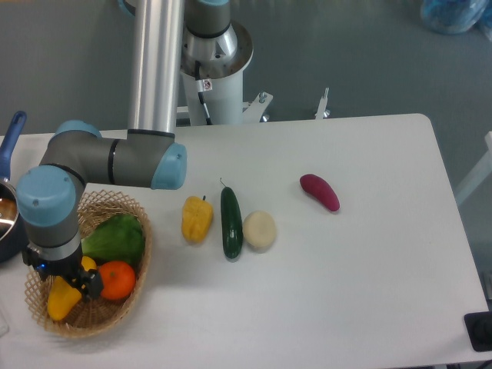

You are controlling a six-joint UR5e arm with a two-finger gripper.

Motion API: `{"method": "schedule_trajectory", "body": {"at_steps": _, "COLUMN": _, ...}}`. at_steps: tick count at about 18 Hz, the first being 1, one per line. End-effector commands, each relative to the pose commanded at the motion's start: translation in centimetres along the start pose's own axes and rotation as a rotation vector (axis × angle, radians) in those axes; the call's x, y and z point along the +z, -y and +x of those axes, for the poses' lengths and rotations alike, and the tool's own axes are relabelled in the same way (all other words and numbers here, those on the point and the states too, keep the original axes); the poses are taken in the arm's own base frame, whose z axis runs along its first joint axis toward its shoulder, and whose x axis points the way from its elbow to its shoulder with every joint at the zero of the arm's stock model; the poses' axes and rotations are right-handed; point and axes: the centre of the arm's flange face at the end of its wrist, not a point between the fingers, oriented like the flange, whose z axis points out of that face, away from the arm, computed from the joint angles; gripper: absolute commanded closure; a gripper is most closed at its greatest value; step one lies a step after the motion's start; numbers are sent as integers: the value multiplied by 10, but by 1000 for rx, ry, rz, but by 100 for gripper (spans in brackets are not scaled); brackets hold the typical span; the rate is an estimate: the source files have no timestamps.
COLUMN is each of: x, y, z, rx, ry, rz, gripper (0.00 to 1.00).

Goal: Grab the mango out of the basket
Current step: 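Lower the gripper onto the yellow mango and close on it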

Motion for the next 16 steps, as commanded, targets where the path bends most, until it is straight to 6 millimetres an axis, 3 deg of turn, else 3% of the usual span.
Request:
{"method": "schedule_trajectory", "body": {"at_steps": 3, "x": 14, "y": -4, "z": -3, "rx": -34, "ry": 11, "rz": -27, "gripper": 0}}
{"method": "schedule_trajectory", "body": {"at_steps": 10, "x": 22, "y": -4, "z": -3, "rx": -55, "ry": 10, "rz": -38, "gripper": 2}}
{"method": "schedule_trajectory", "body": {"at_steps": 11, "x": 23, "y": -3, "z": -3, "rx": -54, "ry": 7, "rz": -37, "gripper": 14}}
{"method": "schedule_trajectory", "body": {"at_steps": 13, "x": 21, "y": -3, "z": -2, "rx": -57, "ry": 1, "rz": -34, "gripper": 58}}
{"method": "schedule_trajectory", "body": {"at_steps": 14, "x": 18, "y": -2, "z": -2, "rx": -56, "ry": 3, "rz": -29, "gripper": 75}}
{"method": "schedule_trajectory", "body": {"at_steps": 15, "x": 15, "y": -1, "z": -2, "rx": -56, "ry": 2, "rz": -25, "gripper": 86}}
{"method": "schedule_trajectory", "body": {"at_steps": 16, "x": 12, "y": 0, "z": -2, "rx": -55, "ry": 4, "rz": -20, "gripper": 89}}
